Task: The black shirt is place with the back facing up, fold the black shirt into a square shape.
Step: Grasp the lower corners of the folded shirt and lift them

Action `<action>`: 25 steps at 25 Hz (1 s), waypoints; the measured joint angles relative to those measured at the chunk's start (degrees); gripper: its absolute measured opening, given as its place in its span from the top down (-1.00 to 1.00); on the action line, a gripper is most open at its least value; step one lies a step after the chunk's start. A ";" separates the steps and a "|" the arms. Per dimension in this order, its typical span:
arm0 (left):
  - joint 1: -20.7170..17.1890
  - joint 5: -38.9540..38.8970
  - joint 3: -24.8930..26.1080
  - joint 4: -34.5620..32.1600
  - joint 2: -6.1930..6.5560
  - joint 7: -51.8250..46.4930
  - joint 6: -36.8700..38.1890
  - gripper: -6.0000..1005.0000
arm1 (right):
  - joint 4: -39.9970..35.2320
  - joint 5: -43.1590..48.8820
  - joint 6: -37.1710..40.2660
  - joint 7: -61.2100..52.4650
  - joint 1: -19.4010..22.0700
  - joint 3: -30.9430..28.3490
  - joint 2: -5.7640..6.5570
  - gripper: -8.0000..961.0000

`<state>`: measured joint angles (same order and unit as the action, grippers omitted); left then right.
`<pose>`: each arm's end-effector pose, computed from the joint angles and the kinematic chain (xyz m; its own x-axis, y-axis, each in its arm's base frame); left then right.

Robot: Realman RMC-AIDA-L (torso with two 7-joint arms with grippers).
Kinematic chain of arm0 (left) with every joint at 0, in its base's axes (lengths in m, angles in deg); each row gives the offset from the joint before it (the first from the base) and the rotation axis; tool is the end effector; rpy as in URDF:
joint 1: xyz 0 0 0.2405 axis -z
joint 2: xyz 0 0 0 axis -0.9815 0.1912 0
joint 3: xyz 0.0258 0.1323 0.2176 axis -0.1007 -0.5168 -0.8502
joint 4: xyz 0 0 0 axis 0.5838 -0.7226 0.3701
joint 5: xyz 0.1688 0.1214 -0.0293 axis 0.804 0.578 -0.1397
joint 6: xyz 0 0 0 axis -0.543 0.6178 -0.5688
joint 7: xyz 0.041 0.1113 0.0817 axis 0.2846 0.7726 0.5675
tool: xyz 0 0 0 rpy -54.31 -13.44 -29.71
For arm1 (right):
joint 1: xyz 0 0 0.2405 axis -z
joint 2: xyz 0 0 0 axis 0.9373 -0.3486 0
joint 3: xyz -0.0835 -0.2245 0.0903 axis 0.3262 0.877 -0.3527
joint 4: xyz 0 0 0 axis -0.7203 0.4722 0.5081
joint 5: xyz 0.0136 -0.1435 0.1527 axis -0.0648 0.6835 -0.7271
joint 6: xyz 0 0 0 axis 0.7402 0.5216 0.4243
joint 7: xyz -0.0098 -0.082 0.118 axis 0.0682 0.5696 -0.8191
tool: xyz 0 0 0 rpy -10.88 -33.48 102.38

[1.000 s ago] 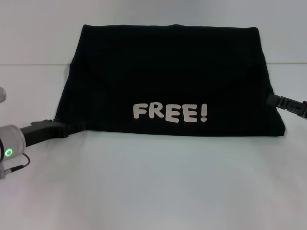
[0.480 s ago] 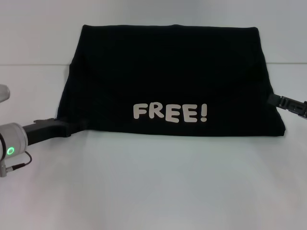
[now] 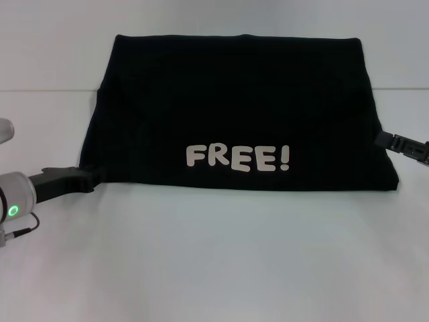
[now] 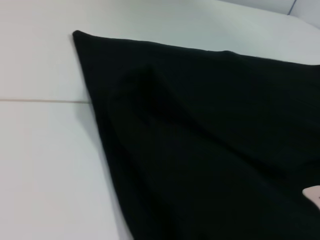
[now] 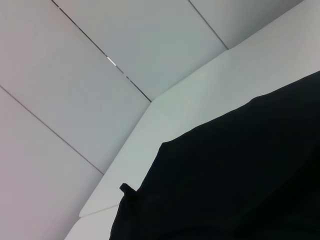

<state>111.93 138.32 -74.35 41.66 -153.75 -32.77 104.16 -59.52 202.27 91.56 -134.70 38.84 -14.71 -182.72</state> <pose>-0.3364 0.3780 -0.0036 0.5625 0.6211 0.5458 0.8196 -0.3316 -0.4673 0.3222 0.3493 0.0486 0.2418 -0.6223 -0.7445 -0.9218 -0.3868 0.0239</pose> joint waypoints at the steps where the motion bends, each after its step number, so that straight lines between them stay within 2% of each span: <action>1: 0.03 0.28 -0.11 0.00 0.00 0.00 -0.27 0.24 | 0.00 0.00 0.02 0.00 0.00 0.00 0.00 -0.33; 9: 0.10 0.83 -0.30 -0.25 -0.01 -0.28 -0.89 0.93 | 0.07 0.00 0.09 -0.04 0.00 -0.07 0.00 -0.32; 16: 0.18 0.98 -0.28 -0.64 0.12 -0.51 0.01 0.96 | -0.01 0.55 -0.08 -0.50 -0.02 0.12 0.17 -0.32; 25: -1.04 1.01 -0.29 -3.95 0.49 -3.19 5.01 0.98 | -0.54 9.95 -4.13 -4.82 -0.68 0.28 1.96 -0.31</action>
<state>110.89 139.33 -74.64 37.71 -153.25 -35.96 109.17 -60.06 212.22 87.43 -139.52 38.16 -14.43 -180.76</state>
